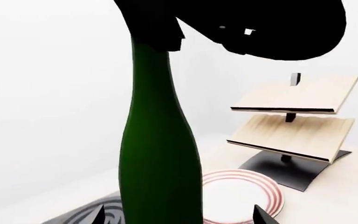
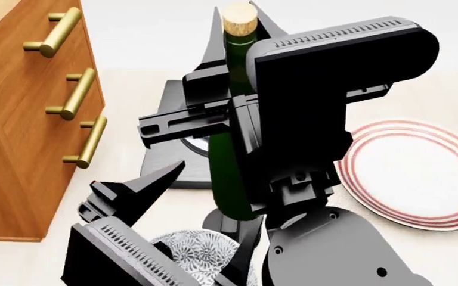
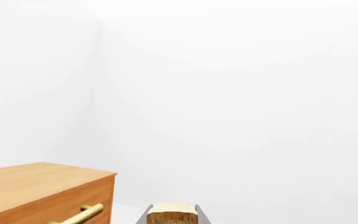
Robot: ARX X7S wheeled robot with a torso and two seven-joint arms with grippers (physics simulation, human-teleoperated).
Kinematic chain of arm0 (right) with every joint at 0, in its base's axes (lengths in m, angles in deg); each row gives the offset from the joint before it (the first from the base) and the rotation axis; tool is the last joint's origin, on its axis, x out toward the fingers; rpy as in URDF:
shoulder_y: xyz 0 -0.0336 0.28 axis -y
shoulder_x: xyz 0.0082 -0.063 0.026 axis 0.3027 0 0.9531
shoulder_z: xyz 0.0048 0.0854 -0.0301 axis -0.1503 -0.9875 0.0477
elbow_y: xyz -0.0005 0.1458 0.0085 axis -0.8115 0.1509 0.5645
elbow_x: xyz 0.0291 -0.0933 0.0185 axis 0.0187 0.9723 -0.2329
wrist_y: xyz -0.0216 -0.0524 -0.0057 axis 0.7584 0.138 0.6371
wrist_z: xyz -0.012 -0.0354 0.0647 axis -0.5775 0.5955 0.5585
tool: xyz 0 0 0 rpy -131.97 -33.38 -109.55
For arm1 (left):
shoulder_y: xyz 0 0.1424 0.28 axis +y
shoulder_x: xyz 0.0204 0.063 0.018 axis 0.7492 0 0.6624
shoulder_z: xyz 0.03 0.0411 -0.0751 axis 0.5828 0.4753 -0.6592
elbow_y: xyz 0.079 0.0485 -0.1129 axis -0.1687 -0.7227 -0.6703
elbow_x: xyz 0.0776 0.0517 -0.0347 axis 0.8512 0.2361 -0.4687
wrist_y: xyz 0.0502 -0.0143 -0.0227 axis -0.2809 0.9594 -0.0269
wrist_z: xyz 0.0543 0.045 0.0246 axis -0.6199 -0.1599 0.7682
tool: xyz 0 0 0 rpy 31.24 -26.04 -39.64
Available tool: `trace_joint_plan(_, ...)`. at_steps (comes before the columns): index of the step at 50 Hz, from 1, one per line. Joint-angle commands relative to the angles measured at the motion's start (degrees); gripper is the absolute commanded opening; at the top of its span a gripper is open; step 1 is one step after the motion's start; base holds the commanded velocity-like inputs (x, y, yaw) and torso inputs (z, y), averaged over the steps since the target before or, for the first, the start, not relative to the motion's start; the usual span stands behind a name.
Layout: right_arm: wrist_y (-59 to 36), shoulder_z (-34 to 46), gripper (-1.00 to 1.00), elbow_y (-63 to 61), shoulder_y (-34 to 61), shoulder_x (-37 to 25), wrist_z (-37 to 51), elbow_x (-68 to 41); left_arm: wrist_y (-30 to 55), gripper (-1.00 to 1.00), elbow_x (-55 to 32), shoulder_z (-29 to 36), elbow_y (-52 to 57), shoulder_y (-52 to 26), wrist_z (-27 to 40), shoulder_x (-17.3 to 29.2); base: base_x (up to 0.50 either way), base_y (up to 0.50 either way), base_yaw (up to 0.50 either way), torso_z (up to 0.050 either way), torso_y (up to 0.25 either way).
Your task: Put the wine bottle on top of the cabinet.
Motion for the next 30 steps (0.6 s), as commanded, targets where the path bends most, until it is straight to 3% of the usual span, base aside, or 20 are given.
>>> trace_joint_plan(1, -0.1, -0.3, -1.0, -1.4, 0.4, 0.0, 0.3, 0.2, -1.0, 1.0, -2.3, 0.5, -7.1, -5.0, 0.8, 0.3, 0.0, 0.0, 0.0, 0.0, 0.0)
trace_joint_plan(30, 0.4, -0.4, -1.0, -2.4, 0.2, -0.5, 1.4, -1.5, -8.2, 1.0, -6.0, 1.2, -19.6, -8.4, 3.3, 0.4, 0.0, 0.0, 0.0, 0.0, 0.001)
